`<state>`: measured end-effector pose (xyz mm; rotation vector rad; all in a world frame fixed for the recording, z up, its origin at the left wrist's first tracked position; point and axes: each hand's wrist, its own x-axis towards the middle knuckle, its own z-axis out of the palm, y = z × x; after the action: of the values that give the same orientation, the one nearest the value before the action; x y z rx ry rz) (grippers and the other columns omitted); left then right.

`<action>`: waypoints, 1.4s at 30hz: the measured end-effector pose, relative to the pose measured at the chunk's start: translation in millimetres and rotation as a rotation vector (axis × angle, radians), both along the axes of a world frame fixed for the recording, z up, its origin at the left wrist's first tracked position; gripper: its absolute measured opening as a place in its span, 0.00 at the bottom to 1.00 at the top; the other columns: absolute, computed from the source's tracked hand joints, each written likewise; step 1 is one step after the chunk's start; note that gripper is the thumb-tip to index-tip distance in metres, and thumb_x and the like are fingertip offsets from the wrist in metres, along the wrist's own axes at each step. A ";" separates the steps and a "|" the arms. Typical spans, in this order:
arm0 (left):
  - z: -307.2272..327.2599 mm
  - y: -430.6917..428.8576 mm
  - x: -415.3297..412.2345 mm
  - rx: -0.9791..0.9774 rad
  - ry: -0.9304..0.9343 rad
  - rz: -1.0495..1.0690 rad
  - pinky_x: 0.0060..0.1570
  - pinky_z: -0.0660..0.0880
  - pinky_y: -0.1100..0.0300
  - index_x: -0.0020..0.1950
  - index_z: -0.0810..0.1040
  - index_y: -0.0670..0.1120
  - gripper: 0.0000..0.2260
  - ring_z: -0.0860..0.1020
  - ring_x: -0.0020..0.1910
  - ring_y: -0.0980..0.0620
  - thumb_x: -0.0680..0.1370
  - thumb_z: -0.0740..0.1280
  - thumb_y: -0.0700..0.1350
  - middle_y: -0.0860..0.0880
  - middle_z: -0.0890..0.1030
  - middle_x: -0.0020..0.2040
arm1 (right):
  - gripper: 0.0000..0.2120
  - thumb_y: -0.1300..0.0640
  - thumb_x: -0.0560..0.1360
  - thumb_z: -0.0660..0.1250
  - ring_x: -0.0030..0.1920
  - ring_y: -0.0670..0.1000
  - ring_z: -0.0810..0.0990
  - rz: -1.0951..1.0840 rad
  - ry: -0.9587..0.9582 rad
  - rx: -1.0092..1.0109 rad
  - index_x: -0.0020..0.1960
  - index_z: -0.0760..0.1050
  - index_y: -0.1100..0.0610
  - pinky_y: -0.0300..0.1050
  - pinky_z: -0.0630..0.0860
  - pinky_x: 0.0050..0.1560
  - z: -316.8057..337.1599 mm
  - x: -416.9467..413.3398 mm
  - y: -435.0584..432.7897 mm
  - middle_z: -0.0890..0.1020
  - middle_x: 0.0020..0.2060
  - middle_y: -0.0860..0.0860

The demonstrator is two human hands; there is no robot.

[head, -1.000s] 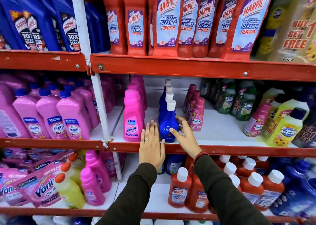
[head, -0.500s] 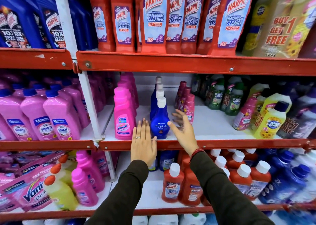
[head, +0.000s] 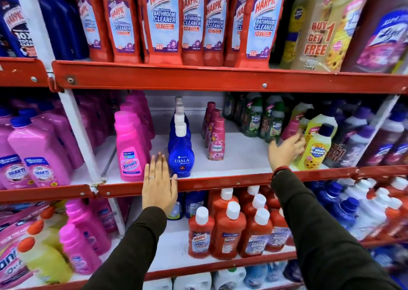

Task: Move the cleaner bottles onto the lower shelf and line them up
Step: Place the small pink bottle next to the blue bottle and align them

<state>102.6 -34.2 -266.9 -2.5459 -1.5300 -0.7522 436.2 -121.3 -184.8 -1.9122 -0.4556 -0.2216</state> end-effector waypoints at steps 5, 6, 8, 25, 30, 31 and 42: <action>0.7 -1.8 -0.9 -0.009 -0.008 -0.005 0.83 0.52 0.44 0.83 0.54 0.37 0.33 0.53 0.84 0.41 0.81 0.43 0.54 0.39 0.55 0.84 | 0.35 0.60 0.77 0.67 0.75 0.66 0.62 0.045 0.085 -0.098 0.78 0.54 0.68 0.58 0.61 0.74 3.3 37.7 -0.4 0.64 0.74 0.67; 0.6 -1.7 -1.2 -0.009 -0.007 -0.005 0.83 0.52 0.44 0.83 0.54 0.37 0.33 0.53 0.84 0.41 0.81 0.43 0.54 0.39 0.55 0.84 | 0.34 0.60 0.77 0.67 0.74 0.67 0.65 0.058 0.089 -0.088 0.77 0.56 0.67 0.59 0.62 0.74 2.2 42.6 -1.3 0.67 0.73 0.67; 0.8 -1.2 -1.1 -0.003 -0.003 -0.002 0.83 0.52 0.44 0.83 0.54 0.37 0.34 0.53 0.84 0.41 0.81 0.42 0.54 0.39 0.56 0.84 | 0.31 0.59 0.77 0.69 0.70 0.67 0.70 0.079 0.082 -0.065 0.75 0.61 0.65 0.60 0.66 0.71 0.2 50.3 -3.7 0.69 0.70 0.66; 4.6 -4.3 -0.8 -0.023 0.007 0.001 0.84 0.50 0.46 0.83 0.53 0.38 0.35 0.52 0.85 0.42 0.80 0.39 0.55 0.40 0.54 0.85 | 0.24 0.55 0.75 0.73 0.57 0.57 0.79 0.339 -0.024 0.145 0.67 0.72 0.63 0.51 0.74 0.62 10.7 -18.4 -1.8 0.79 0.60 0.59; 6.6 -6.0 -1.0 -0.020 -0.011 -0.009 0.84 0.51 0.45 0.83 0.54 0.37 0.34 0.53 0.84 0.41 0.80 0.40 0.54 0.39 0.55 0.84 | 0.24 0.47 0.73 0.74 0.56 0.47 0.75 0.505 -0.103 0.185 0.64 0.73 0.57 0.37 0.69 0.55 10.1 -73.0 8.7 0.78 0.56 0.50; 6.4 -6.1 -1.1 -0.020 -0.011 -0.009 0.84 0.50 0.46 0.83 0.54 0.37 0.34 0.52 0.84 0.41 0.81 0.41 0.54 0.39 0.55 0.84 | 0.24 0.46 0.73 0.74 0.56 0.47 0.75 0.527 -0.108 0.176 0.63 0.74 0.57 0.37 0.69 0.54 8.1 -81.8 11.2 0.78 0.56 0.49; 0.2 -0.9 -0.8 -0.033 0.019 0.002 0.84 0.46 0.47 0.84 0.49 0.39 0.32 0.47 0.85 0.43 0.83 0.45 0.53 0.41 0.49 0.85 | 0.22 0.45 0.72 0.75 0.55 0.50 0.78 0.555 -0.138 0.090 0.60 0.74 0.54 0.43 0.74 0.54 -18.3 -117.1 28.9 0.80 0.55 0.50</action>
<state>101.8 -35.1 -266.7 -2.5665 -1.5519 -0.7061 319.0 -92.4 -203.1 -1.6172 -1.0278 -0.0070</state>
